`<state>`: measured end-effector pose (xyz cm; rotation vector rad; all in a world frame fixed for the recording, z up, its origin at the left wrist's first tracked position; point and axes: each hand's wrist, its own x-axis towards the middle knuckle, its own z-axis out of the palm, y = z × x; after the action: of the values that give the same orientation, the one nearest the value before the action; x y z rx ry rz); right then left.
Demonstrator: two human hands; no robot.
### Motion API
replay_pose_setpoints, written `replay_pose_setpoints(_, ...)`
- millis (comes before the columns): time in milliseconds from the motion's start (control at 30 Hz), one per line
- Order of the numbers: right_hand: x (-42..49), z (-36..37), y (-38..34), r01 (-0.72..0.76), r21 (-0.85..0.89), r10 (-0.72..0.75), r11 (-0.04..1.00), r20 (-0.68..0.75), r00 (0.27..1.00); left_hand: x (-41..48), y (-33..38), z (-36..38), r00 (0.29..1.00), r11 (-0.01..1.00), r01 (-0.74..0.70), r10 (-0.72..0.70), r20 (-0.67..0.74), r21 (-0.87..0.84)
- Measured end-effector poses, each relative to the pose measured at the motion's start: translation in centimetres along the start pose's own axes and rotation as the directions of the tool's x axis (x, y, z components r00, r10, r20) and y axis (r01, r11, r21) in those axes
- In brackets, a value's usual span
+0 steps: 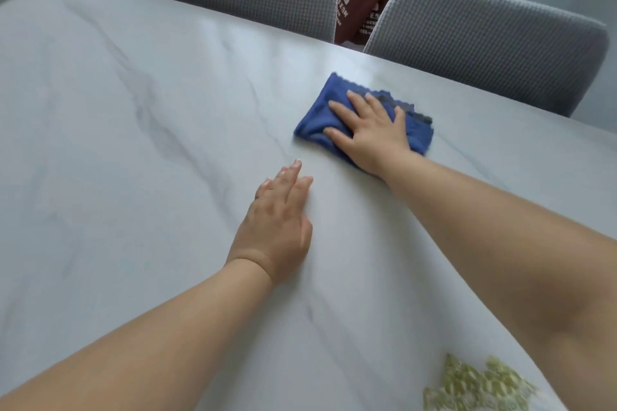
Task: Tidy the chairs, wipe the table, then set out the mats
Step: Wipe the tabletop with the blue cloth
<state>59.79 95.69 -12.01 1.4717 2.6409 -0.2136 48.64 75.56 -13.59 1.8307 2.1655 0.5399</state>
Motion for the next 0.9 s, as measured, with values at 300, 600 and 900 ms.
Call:
replay_pose_setpoints(300,12.6,-2.3,0.9,-0.186,0.026,0.186,0.982,0.012,0.982,0.0,-0.7,0.9,0.999,0.999,-0.041,0.042,-0.014,0.027)
replay_pose_setpoints(600,5.5,-0.8,-3.1,-0.068,0.009,0.068,0.998,0.022,0.997,-0.3,0.7,-1.0,0.999,0.99,0.038,-0.041,-0.023,-0.139)
replay_pose_setpoints(900,-8.8,2.1,-9.9,0.098,0.034,-0.1,0.995,0.034,0.994,-1.5,-0.6,-2.7,0.938,0.783,0.047,-0.247,-0.242,-0.62)
